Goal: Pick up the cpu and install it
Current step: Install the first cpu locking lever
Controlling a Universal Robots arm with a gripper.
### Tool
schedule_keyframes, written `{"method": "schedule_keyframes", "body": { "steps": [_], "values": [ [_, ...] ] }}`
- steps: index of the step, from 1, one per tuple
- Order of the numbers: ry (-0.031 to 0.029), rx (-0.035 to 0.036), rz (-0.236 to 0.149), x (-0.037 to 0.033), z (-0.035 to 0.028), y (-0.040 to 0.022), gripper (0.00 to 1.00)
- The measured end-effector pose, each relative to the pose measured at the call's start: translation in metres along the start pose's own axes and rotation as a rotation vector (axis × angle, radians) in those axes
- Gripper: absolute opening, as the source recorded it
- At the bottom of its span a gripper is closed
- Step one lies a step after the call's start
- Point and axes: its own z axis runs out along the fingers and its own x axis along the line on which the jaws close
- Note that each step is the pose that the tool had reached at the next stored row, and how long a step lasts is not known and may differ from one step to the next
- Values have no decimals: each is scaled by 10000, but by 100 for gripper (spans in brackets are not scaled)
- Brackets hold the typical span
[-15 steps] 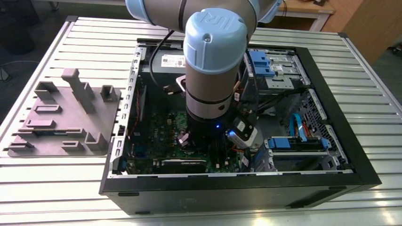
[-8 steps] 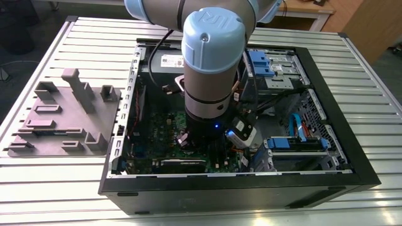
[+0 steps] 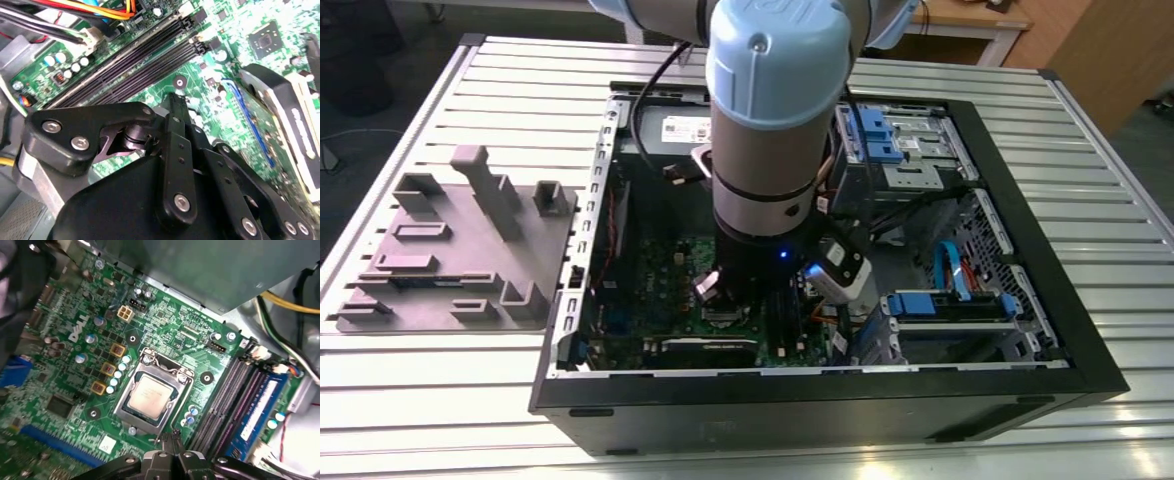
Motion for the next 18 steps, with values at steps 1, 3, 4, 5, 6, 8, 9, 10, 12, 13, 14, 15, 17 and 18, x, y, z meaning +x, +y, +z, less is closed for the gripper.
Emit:
{"method": "schedule_keyframes", "body": {
  "steps": [1, 3, 4, 5, 6, 8, 9, 10, 12, 13, 14, 15, 17, 18],
  "values": [
    [1, 0, 0, -1, -33, -1, 10],
    [3, 0, 0, -3, -88, -2, 10],
    [1, -1, 0, -4, -92, -2, 10],
    [1, -2, 0, -4, -92, -2, 10],
    [-1, -4, 0, -4, -92, -2, 10],
    [2, -1, -1, -5, -94, -1, 10],
    [3, 0, 0, -7, -94, 5, 10],
    [2, 0, 1, -7, -93, 13, 10],
    [-5, 3, 2, -5, -92, 29, 10],
    [-12, 6, 2, -2, -91, 37, 10],
    [-20, 11, 3, 2, -90, 45, 10],
    [-30, 17, 3, 7, -90, 55, 10],
    [-50, 26, 4, 20, -89, 74, 10],
    [-59, 30, 4, 26, -89, 82, 10]
  ]
}}
